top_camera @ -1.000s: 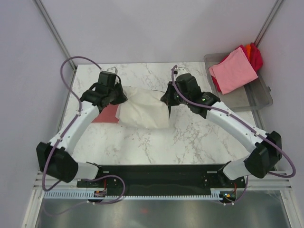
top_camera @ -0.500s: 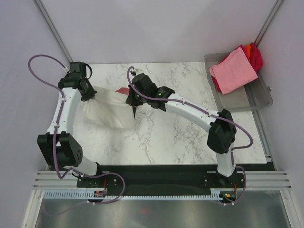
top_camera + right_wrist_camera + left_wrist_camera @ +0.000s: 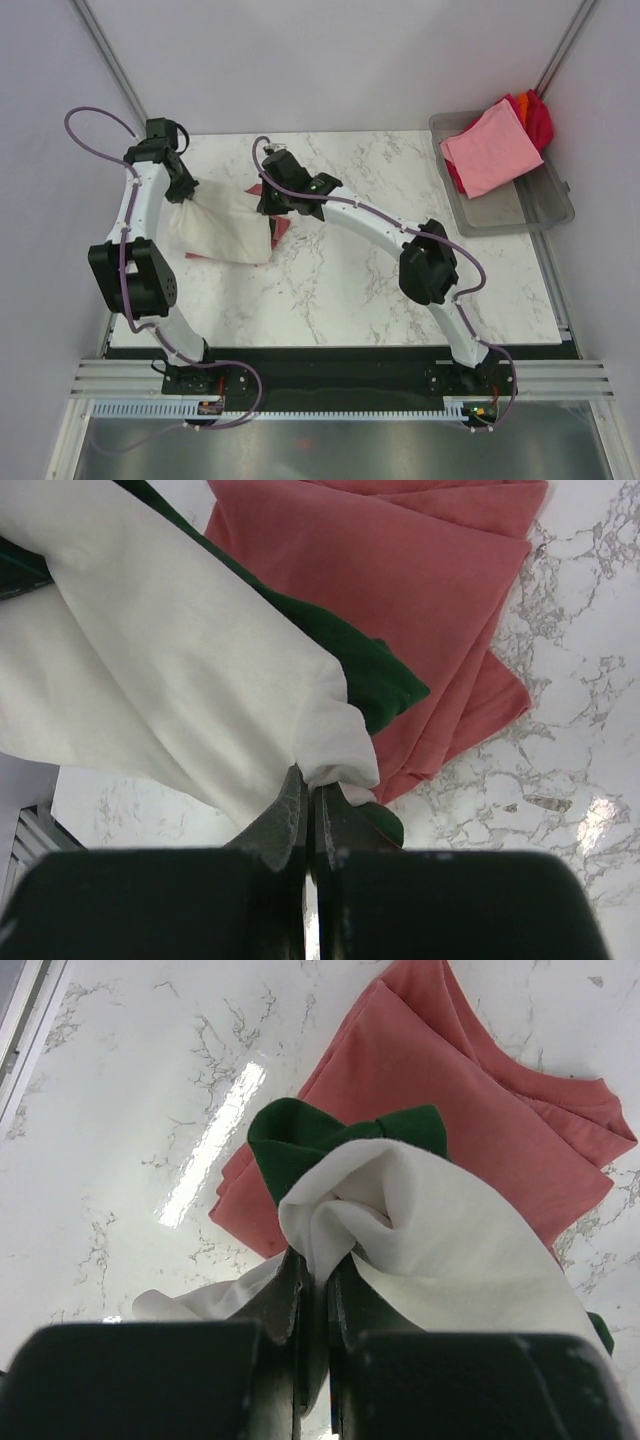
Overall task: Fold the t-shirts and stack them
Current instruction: Neatly place the folded tshirt to the corner
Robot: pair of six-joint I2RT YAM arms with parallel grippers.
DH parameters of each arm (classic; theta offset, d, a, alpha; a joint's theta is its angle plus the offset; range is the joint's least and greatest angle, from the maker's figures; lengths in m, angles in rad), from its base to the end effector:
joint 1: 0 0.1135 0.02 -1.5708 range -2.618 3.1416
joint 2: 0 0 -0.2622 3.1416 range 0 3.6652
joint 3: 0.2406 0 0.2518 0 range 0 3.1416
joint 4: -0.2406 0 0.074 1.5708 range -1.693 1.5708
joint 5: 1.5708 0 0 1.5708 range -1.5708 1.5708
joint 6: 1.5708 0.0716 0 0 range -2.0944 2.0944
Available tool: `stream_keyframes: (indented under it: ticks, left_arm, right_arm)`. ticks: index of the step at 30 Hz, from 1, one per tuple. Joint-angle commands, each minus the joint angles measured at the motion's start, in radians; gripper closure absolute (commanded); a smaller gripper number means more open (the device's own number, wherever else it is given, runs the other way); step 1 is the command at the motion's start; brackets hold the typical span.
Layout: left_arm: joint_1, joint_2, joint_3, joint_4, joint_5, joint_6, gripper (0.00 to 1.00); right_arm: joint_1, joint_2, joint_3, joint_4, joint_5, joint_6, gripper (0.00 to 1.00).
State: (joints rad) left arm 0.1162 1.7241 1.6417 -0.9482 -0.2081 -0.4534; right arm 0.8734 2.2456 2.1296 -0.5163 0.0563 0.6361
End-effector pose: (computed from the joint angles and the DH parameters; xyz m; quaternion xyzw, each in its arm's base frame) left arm 0.3785 0.0591 0.2888 -0.2959 0.9121 0.0541 0.2784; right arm 0.3570 0.4198 0.2635 -0.0929 0.8868 0.2914 0.3465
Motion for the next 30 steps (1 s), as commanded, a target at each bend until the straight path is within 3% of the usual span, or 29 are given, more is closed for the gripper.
stream_keyframes:
  ticks: [1,11,12,13,14,15,16,17,18,24,28,30]
  left_arm:
    - [0.01,0.06,0.069,0.009,-0.021,0.042,0.98]
    - [0.04,0.274,0.153,0.071,0.027,0.027,0.98]
    - [0.04,0.29,0.161,0.074,0.024,0.025,0.98]
    - [0.048,0.31,0.171,0.083,0.027,0.025,0.93]
    - [0.049,0.339,0.199,0.088,0.038,0.036,0.83]
    - [0.05,0.351,0.214,0.089,0.042,0.041,0.4]
    - [0.05,0.356,0.227,0.083,0.044,0.042,0.31]
    - [0.05,0.351,0.236,0.078,0.044,0.038,0.25]
    - [0.05,0.315,0.234,0.078,0.045,0.035,0.19]
    - [0.04,0.091,0.152,0.08,0.067,0.007,0.17]
    - [0.02,-0.096,0.075,0.1,0.176,0.009,0.17]
    - [0.01,-0.158,-0.018,0.179,0.33,0.002,0.17]
  right_arm:
    - [-0.031,0.034,0.075,-0.008,-0.019,0.026,1.0]
    - [-0.135,0.216,0.233,0.045,-0.087,0.069,0.99]
    - [-0.146,0.25,0.243,0.065,-0.098,0.077,0.86]
    - [-0.158,0.264,0.268,0.067,-0.101,0.085,0.64]
    - [-0.163,0.284,0.279,0.068,-0.101,0.088,0.6]
    - [-0.166,0.284,0.282,0.068,-0.095,0.088,0.55]
    - [-0.169,0.281,0.274,0.07,-0.081,0.088,0.37]
    - [-0.169,0.27,0.26,0.076,-0.063,0.083,0.27]
    - [-0.169,0.241,0.242,0.106,-0.062,0.065,0.24]
    - [-0.172,0.03,0.077,0.108,-0.003,-0.027,0.25]
    - [-0.212,-0.216,-0.242,0.131,0.01,-0.134,0.27]
    - [-0.267,-0.385,-0.438,0.175,-0.025,-0.142,0.29]
